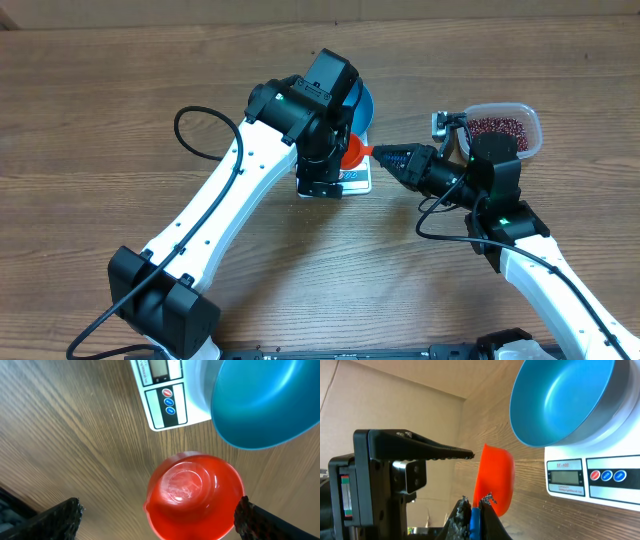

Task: Scoop item into bowl and weigh 150g on scale
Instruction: 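Open the left gripper and pull the scoop right with the right gripper, then lower the left gripper onto the scale's button panel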

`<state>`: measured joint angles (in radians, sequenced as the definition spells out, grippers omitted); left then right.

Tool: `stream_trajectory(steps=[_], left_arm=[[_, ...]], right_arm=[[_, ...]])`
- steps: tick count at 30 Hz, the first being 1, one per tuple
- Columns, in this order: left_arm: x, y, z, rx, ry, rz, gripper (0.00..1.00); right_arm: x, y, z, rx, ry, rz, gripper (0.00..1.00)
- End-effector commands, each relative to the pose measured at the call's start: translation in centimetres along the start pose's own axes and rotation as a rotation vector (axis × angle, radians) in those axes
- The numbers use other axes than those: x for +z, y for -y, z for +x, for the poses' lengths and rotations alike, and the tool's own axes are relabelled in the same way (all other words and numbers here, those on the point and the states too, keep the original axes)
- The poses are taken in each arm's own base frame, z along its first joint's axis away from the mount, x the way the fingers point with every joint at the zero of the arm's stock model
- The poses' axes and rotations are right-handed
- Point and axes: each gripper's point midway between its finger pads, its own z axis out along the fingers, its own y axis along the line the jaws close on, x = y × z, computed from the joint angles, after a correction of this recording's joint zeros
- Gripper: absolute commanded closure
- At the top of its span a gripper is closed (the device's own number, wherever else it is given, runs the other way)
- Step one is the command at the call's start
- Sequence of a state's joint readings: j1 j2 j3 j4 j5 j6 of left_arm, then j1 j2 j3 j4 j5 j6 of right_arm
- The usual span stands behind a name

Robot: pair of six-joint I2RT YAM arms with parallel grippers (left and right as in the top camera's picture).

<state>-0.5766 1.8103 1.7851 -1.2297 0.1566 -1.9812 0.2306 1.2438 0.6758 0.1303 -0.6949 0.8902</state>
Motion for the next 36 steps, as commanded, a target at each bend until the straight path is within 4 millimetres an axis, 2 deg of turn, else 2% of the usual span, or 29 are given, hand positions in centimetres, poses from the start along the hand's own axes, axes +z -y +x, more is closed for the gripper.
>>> stream_trajectory(steps=[1, 10, 14, 23, 24, 27, 29, 30, 34, 35, 36], left_arm=[[-0.7, 0.8, -0.6, 0.214, 0.032, 0.032, 0.00], [-1.1, 1.5, -3.2, 0.598, 0.059, 0.018, 0.00], [-1.2, 1.8, -3.9, 0.679, 0.067, 0.018, 0.00], [-1.3, 1.9, -4.4, 0.861, 0.087, 0.010, 0.00], [-1.3, 2.0, -4.6, 0.875, 0.100, 0.008, 0.03], [-1.4, 2.2, -5.2, 0.938, 0.141, -0.001, 0.14], [-1.4, 2.3, -5.5, 1.021, 0.163, -0.010, 0.28], [-1.4, 2.4, -5.7, 1.055, 0.171, -0.015, 0.36], [-1.5, 2.4, -5.8, 1.178, 0.181, -0.028, 0.86], [-1.5, 2.4, -5.8, 1.194, 0.181, -0.030, 0.95], [-1.5, 2.4, -5.8, 1.202, 0.180, -0.030, 0.96]], right_arm=[[0.0, -0.8, -0.7, -0.046, 0.027, -0.003, 0.96], [-1.4, -0.7, -1.1, -0.064, 0.087, 0.061, 0.96], [-2.7, -0.3, -1.4, -0.082, 0.139, 0.126, 0.96], [-6.0, 2.0, -2.2, -0.056, 0.280, 0.322, 0.96], [-6.3, 2.3, -2.2, -0.051, 0.292, 0.343, 0.96], [-7.2, 3.3, -2.5, -0.023, 0.337, 0.402, 0.96], [-7.9, 3.9, -2.6, 0.009, 0.368, 0.441, 0.96], [-8.1, 4.2, -2.6, 0.020, 0.377, 0.456, 0.96], [-8.3, 4.5, -2.7, 0.031, 0.389, 0.473, 0.96], [-8.4, 4.5, -2.7, 0.037, 0.392, 0.473, 0.96], [-8.4, 4.5, -2.7, 0.039, 0.393, 0.472, 0.96]])
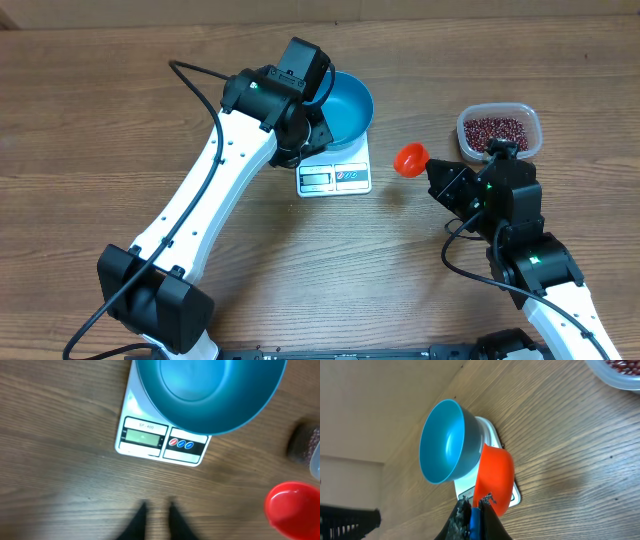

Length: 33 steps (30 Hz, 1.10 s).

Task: Scoop item into bowl and weigh 150g on scale
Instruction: 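Lower the left gripper onto the scale's button panel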

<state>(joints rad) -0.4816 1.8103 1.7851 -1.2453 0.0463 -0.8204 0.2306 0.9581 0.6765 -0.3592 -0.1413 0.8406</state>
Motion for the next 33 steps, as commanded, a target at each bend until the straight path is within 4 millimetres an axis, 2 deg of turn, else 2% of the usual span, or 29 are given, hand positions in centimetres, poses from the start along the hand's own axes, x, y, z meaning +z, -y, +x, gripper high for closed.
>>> stream_trajectory(steps=[1, 7, 15, 22, 27, 33], left_arm=[[-0.6, -0.1, -0.8, 0.135, 0.036, -0.009, 0.96], [-0.7, 1.9, -0.4, 0.198, 0.028, 0.073, 0.96], [-0.6, 2.5, 0.5, 0.402, 0.027, 0.073, 0.96], [-0.3, 3.5, 0.2, 0.584, 0.092, 0.042, 0.95], [1.3, 3.1, 0.3, 0.678, 0.116, -0.014, 0.96], [5.2, 2.2, 1.4, 0.703, 0.093, -0.021, 0.95]], right_arm=[[-0.6, -0.7, -1.2, 0.015, 0.057, -0.004, 0.96], [-0.6, -0.7, -1.2, 0.015, 0.059, -0.002, 0.96], [-0.6, -0.7, -1.3, 0.015, 0.060, -0.003, 0.96], [-0.6, -0.7, -1.3, 0.015, 0.060, -0.003, 0.96], [-0.6, -0.7, -1.3, 0.015, 0.060, -0.003, 0.96], [-0.6, -0.7, -1.3, 0.015, 0.059, -0.003, 0.96]])
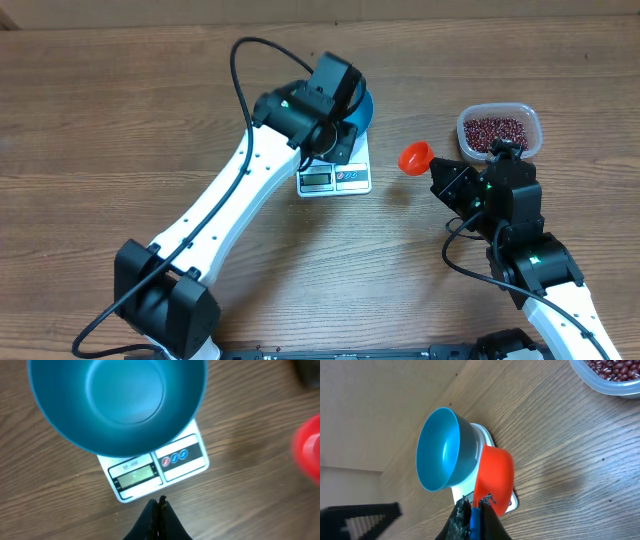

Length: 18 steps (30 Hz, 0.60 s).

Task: Scoop item into bowl and weigh 150g on scale
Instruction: 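Lower the left gripper onto the scale's button panel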

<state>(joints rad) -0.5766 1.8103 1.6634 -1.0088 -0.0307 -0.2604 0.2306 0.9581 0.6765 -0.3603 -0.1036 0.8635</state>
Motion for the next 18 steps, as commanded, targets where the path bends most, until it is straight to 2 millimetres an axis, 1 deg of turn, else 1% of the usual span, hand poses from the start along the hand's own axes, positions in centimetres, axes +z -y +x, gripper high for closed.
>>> stream_trajectory(steps=[1, 4, 7, 14, 18], left_arm=[[2.7, -0.3, 2.2, 0.058, -0.046, -0.028, 0.96], [4.2, -0.4, 2.9, 0.058, -0.044, -0.026, 0.96], [5.1, -0.4, 3.2, 0.063, -0.032, -0.023, 0.96], [6.5, 0.9, 3.8, 0.163, -0.007, -0.005, 0.96], [7.1, 1.5, 3.9, 0.181, 0.012, 0.006, 0.96]], right_arm=[[-0.6, -1.1, -0.7, -0.007, 0.030, -0.027, 0.96], [-0.6, -1.1, -0.8, -0.007, 0.030, -0.028, 0.96], [-0.6, -1.2, -0.7, -0.004, 0.027, -0.032, 0.96], [-0.6, -1.3, -0.7, -0.004, 0.028, -0.037, 0.96], [-0.6, -1.3, -0.7, -0.004, 0.028, -0.037, 0.96]])
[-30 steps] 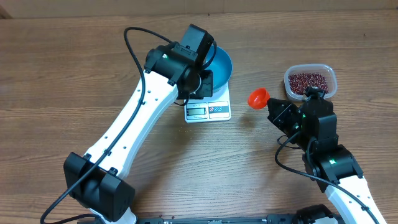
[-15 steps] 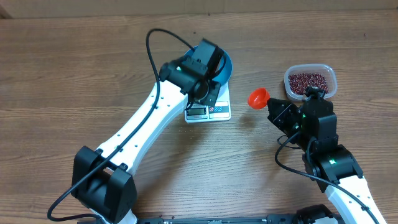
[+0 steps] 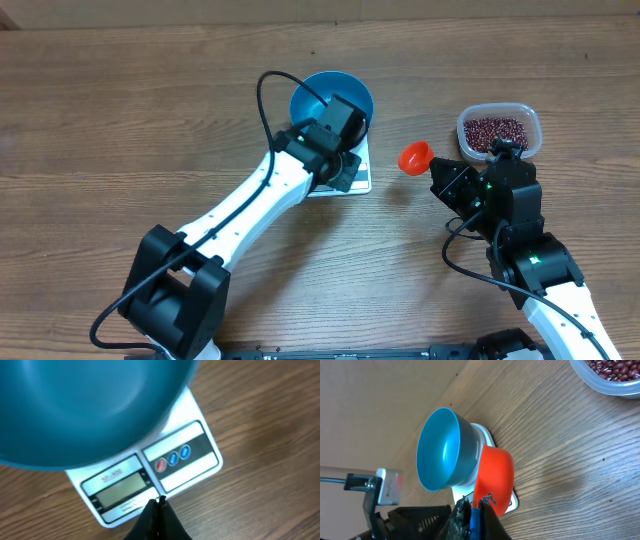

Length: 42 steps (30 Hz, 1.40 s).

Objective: Scoop item into bowl and weigh 150g on scale

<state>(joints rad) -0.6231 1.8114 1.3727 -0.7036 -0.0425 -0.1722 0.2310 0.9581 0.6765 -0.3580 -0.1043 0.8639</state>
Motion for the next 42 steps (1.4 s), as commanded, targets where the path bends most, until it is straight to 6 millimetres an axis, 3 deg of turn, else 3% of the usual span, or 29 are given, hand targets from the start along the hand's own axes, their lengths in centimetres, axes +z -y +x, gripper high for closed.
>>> stream_trajectory(steps=[1, 9, 32, 42], left_arm=[[0.7, 0.5, 0.3, 0.052, 0.003, -0.002, 0.96], [1.5, 0.9, -0.5, 0.053, 0.037, 0.005, 0.96], [6.0, 1.0, 1.3, 0.064, -0.043, -0.006, 0.96], [6.4, 0.8, 1.4, 0.064, -0.049, -0.018, 0.96]], right_arm=[[-0.6, -1.2, -0.7, -0.004, 0.027, -0.034, 0.96], [-0.6, -1.2, -0.7, -0.005, 0.027, -0.034, 0.96], [-0.6, -1.2, -0.7, -0.005, 0.027, -0.033, 0.96], [-0.6, -1.2, -0.7, -0.005, 0.027, -0.033, 0.96]])
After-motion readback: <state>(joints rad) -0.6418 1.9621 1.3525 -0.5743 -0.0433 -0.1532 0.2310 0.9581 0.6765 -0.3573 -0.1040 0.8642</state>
